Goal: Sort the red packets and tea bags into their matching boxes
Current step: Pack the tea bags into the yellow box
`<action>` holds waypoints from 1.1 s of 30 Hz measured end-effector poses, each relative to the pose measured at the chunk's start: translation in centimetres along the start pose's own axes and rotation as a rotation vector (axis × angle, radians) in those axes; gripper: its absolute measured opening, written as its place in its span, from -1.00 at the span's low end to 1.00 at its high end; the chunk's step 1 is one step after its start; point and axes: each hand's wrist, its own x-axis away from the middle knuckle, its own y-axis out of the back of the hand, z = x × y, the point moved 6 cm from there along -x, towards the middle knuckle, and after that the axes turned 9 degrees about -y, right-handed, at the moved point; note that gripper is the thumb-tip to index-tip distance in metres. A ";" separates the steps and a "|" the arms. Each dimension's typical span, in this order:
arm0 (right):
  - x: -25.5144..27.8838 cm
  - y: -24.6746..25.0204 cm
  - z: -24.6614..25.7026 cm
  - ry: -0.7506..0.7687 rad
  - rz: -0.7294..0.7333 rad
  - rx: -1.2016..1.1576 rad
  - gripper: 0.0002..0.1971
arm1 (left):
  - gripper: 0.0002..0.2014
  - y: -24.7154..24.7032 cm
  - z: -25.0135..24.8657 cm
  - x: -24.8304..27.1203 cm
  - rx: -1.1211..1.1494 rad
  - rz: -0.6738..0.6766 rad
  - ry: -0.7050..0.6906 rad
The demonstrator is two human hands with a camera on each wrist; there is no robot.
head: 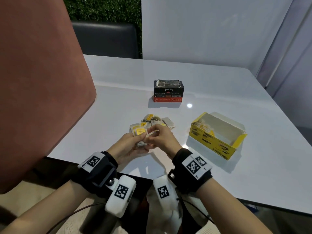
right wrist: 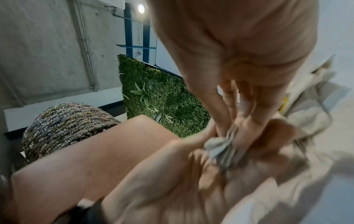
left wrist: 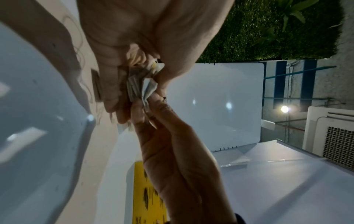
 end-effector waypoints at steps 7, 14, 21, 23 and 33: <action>-6.2 3.2 6.3 0.116 -0.230 0.587 -0.80 | -0.69 4.3 -1.1 0.3 -0.010 -0.136 0.065; -12.1 1.0 6.1 0.043 -0.109 1.139 -0.62 | -0.72 4.4 -1.6 0.5 -0.007 -0.118 0.079; -13.0 2.1 5.3 0.066 -0.222 0.967 -0.69 | -0.77 4.2 -1.8 0.2 0.183 -0.078 0.099; -12.7 3.1 5.6 0.082 -0.232 0.869 -0.77 | -0.75 4.0 -1.9 0.0 0.231 -0.060 0.104; -6.2 6.6 8.2 0.158 0.065 0.075 -0.85 | -0.75 2.8 -3.7 -0.8 0.467 -0.012 0.042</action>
